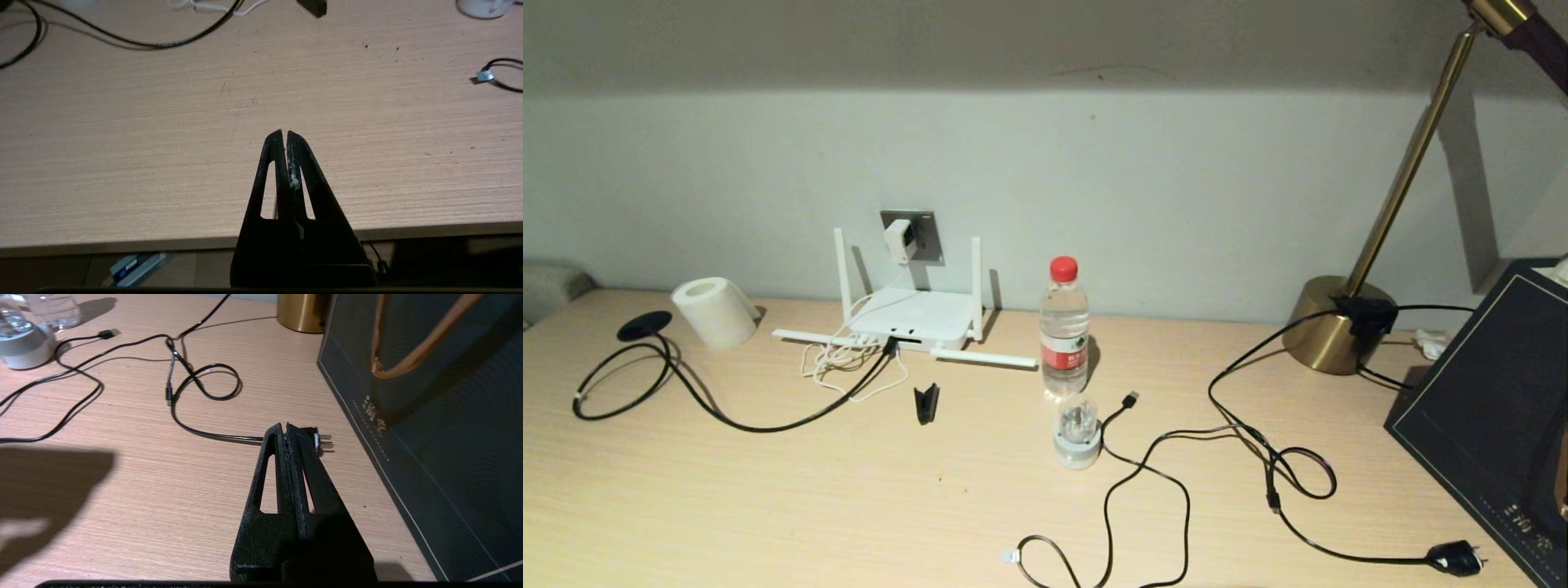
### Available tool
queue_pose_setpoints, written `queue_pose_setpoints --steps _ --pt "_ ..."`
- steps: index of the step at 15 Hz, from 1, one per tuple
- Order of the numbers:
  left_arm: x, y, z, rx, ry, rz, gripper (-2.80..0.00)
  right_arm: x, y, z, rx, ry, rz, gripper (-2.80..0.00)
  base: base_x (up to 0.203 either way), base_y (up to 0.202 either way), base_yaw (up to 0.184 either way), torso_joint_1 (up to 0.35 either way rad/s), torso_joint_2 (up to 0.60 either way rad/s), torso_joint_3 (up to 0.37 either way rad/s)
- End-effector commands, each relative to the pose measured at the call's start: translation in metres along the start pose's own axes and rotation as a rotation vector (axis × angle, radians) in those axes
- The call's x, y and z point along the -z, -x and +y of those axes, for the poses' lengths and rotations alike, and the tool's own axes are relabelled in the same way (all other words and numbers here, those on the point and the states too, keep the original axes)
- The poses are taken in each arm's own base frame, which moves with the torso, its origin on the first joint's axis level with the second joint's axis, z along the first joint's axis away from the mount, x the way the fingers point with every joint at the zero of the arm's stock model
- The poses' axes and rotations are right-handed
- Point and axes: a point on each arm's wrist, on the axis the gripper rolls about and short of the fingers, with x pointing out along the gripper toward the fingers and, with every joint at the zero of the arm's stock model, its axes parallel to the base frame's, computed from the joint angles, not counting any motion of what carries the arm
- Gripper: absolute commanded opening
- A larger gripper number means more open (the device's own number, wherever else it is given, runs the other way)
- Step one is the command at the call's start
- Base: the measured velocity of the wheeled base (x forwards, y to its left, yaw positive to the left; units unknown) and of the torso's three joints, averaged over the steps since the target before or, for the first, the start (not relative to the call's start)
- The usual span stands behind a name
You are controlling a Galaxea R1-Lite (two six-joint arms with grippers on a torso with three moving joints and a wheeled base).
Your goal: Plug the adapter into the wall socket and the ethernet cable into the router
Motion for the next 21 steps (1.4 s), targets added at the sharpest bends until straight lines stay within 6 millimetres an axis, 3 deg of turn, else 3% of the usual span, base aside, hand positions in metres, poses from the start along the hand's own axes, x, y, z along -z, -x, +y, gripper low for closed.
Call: queue_pose_setpoints --steps 1,3,9,21 --pt "0.0041 0.0073 -0.0007 0.0 -0.005 -0.096 -2.8 0.0 -0.0001 0.0 0.0 -0.001 0.002 -2.8 0.0 0.0 0.0 0.0 0.0 0.0" --pt "0.0067 0.0132 -0.0011 -0.011 -0.006 -0.186 -2.8 0.0 -0.0001 0.0 0.0 -0.001 0.002 -2.8 0.0 0.0 0.0 0.0 0.0 0.0" --pt "0.0066 0.0125 -0.0001 -0.035 0.125 -0.181 -2.8 0.0 -0.0001 0.0 0.0 0.004 0.002 -2.8 0.0 0.0 0.0 0.0 0.0 0.0" --pt "0.0071 0.0125 -0.0002 -0.035 0.127 -0.181 -2.8 0.0004 -0.0002 -0.0001 0.003 0.011 0.003 -2.8 0.0 0.0 0.0 0.0 0.0 0.0"
